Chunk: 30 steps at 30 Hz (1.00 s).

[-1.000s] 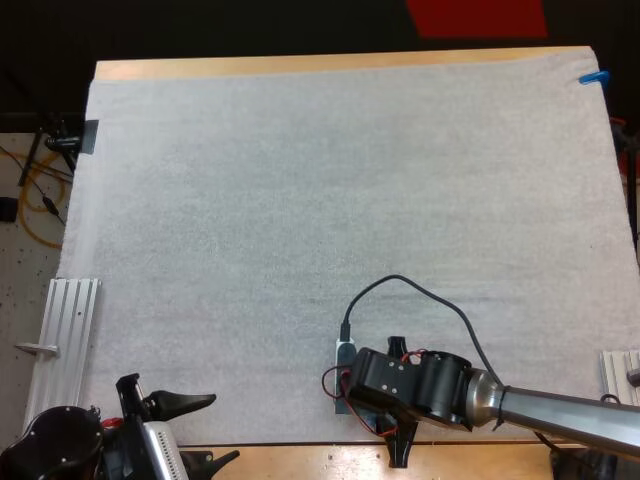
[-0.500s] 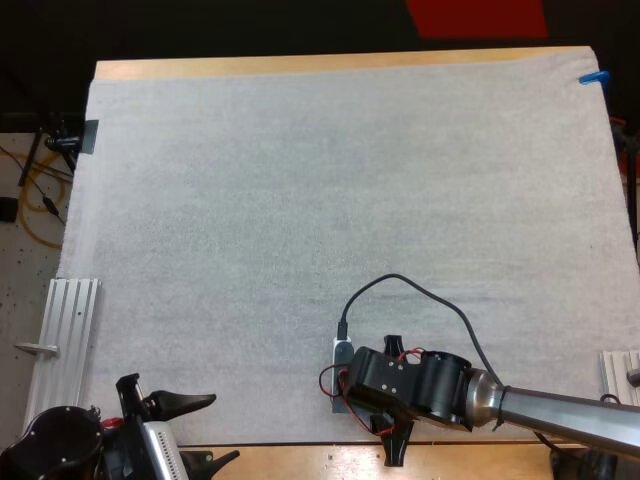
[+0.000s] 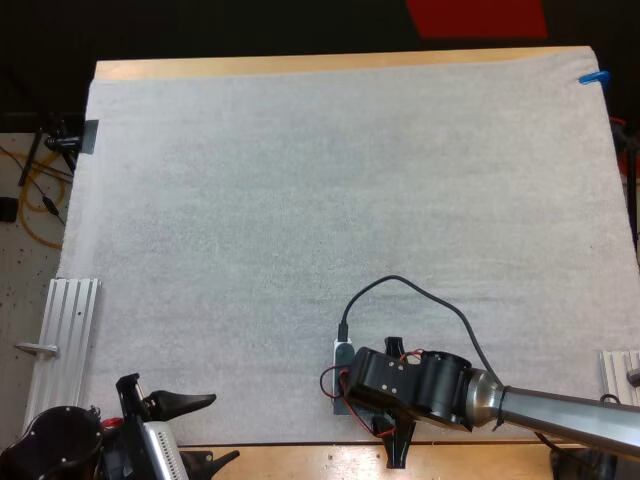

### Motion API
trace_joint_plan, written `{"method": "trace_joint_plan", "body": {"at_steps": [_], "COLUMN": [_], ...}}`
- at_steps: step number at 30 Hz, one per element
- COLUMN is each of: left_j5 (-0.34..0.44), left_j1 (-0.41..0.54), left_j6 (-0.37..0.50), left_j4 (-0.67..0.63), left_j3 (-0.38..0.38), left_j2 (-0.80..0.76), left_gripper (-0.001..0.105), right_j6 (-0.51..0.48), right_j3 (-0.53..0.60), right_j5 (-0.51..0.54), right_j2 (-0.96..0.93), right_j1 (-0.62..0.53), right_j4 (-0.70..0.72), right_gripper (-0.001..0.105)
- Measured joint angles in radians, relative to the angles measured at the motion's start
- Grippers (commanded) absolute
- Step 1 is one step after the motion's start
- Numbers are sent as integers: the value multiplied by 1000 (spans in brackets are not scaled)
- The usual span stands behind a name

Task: Stack red cube on blue cube

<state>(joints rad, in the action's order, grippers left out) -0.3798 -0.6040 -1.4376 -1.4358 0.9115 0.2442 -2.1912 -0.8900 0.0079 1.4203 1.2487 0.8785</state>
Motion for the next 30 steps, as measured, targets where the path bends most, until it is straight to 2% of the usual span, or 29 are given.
{"method": "trace_joint_plan", "body": {"at_steps": [3, 4, 13, 25, 28, 30], "left_j5": [0, 0, 0, 0, 0, 0], "left_j1": [0, 0, 0, 0, 0, 0], "left_j6": [0, 0, 0, 0, -10, -62], "left_j4": [0, 0, 0, 10, 62, 136], "left_j3": [0, 0, 0, 0, -3, -25], "left_j2": [0, 0, 0, 0, 0, 0], "left_gripper": [62, 62, 62, 62, 62, 62], "right_j6": [0, 0, -2, 0, 46, 107], "right_j3": [0, 0, -3, -146, -158, -158], "right_j5": [2, 3, 40, 40, 37, 34], "right_j2": [0, 0, 0, -109, -149, -165], "right_j1": [0, 0, 0, 0, -15, -64], "right_j4": [0, 0, 0, 52, 18, -10], "right_gripper": [66, 66, 66, 66, 66, 66]}}
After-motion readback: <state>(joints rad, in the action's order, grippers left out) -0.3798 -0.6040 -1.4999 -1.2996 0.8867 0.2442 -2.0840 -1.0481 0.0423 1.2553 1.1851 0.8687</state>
